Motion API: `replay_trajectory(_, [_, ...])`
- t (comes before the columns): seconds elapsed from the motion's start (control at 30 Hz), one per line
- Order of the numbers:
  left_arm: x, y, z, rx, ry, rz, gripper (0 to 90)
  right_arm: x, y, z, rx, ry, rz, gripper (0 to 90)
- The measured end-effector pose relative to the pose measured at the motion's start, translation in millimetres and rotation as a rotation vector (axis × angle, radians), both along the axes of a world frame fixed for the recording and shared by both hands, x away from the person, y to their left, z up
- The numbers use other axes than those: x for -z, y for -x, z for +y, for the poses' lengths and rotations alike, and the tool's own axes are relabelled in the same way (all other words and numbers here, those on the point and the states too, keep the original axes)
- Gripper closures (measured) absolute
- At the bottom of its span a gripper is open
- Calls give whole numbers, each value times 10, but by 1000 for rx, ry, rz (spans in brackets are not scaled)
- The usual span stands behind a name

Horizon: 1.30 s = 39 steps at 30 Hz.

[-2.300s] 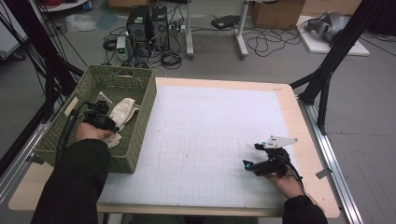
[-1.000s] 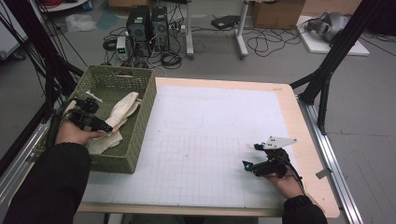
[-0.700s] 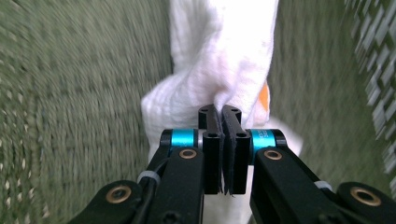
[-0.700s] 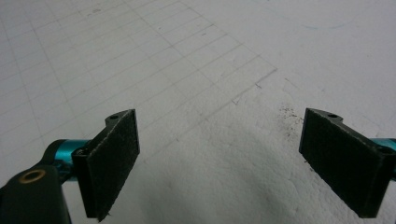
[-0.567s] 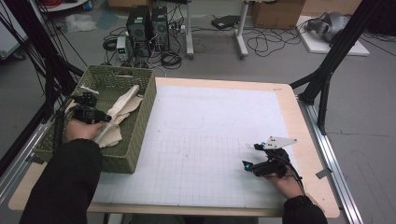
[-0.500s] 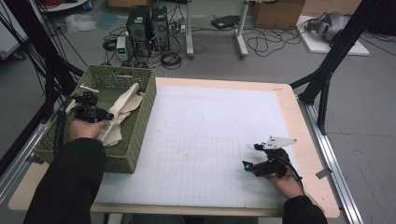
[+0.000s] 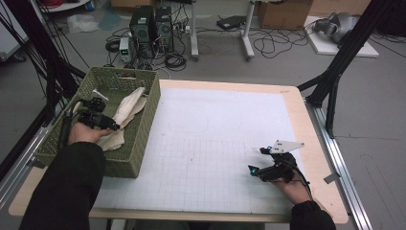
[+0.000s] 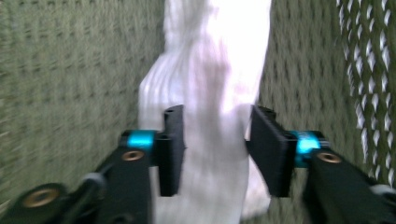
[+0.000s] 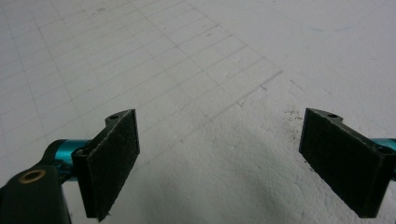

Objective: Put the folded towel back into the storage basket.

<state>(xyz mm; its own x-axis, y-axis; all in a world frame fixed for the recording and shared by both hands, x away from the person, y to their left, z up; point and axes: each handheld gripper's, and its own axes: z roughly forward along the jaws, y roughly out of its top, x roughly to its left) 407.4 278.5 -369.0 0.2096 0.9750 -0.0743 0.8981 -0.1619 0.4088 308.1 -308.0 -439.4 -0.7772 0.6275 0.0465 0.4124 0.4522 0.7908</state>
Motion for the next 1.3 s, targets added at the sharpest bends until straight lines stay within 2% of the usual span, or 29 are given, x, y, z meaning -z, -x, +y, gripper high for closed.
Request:
replay_trajectory(0.07, [-16,24,9,10,-1,17,478,4,-2,5,0,3,1,115])
replay_trajectory(0.13, [6,40,-2,25,-38,53,474,7,-3,9,-3,5,2,115])
replay_trajectory(0.17, [27,46,-6,34,-52,63,532,6,-3,10,-4,5,1,115])
replay_trajectory(0.23, [89,50,-11,56,-27,97,790,3,-4,9,-3,7,-3,115])
replay_trajectory(0.27, [123,42,-20,55,-25,105,866,1,-4,11,-2,4,-2,115])
replay_trajectory(0.3, [145,28,-33,45,-37,105,874,-1,-3,13,1,4,-3,115])
replay_trajectory(0.33, [143,21,-31,36,-36,87,877,-4,-4,15,3,2,-4,115])
replay_trajectory(0.4, [110,5,-5,1,24,31,878,-3,-8,16,1,1,-10,115])
replay_trajectory(0.43, [102,-5,-1,-24,40,13,877,-2,-8,18,1,2,-7,115])
replay_trajectory(0.47, [110,-17,8,-43,71,13,875,2,-11,19,0,4,-7,115])
replay_trajectory(0.5, [138,-30,7,-52,105,27,873,3,-13,21,1,6,-3,115])
replay_trajectory(0.53, [173,-41,-6,-55,121,43,869,5,-13,24,-1,6,-1,115])
replay_trajectory(0.6, [233,-58,-43,-69,129,62,837,8,-13,31,-6,10,-4,115])
replay_trajectory(0.63, [266,-66,-62,-71,135,82,791,11,-13,34,-8,9,-2,115])
replay_trajectory(0.67, [306,-74,-81,-73,143,117,705,10,-12,35,-8,10,-1,115])
replay_trajectory(0.7, [339,-75,-97,-68,142,135,668,8,-10,35,-7,11,-3,115])
replay_trajectory(0.77, [354,-68,-125,-49,135,125,627,4,-6,34,-5,6,-8,115])
replay_trajectory(0.83, [358,-63,-162,-27,96,120,597,0,-5,33,-4,8,-9,115])
replay_trajectory(0.87, [360,-61,-194,-15,60,115,622,0,-6,33,-8,9,-9,115])
replay_trajectory(0.9, [356,-64,-244,8,6,116,645,-1,-3,40,-10,7,-8,115])
replay_trajectory(0.97, [340,-70,-302,37,-63,116,737,-4,0,48,-15,9,-9,115])
replay_trajectory(1.0, [326,-69,-325,49,-100,116,816,-5,-2,47,-15,9,-13,115])
replay_trajectory(1.1, [277,-41,-354,92,-171,154,839,-14,-2,30,-11,3,-10,115])
replay_trajectory(1.13, [245,-21,-355,105,-216,162,839,-14,-6,21,-5,1,-13,115])
replay_trajectory(1.17, [204,4,-344,116,-243,170,839,-14,-8,15,-2,-1,-9,115])
replay_trajectory(1.23, [130,56,-292,115,-192,185,839,-11,-14,17,-2,-2,-10,115])
replay_trajectory(1.3, [94,79,-307,136,-181,180,839,-11,-7,32,-5,4,-8,115])
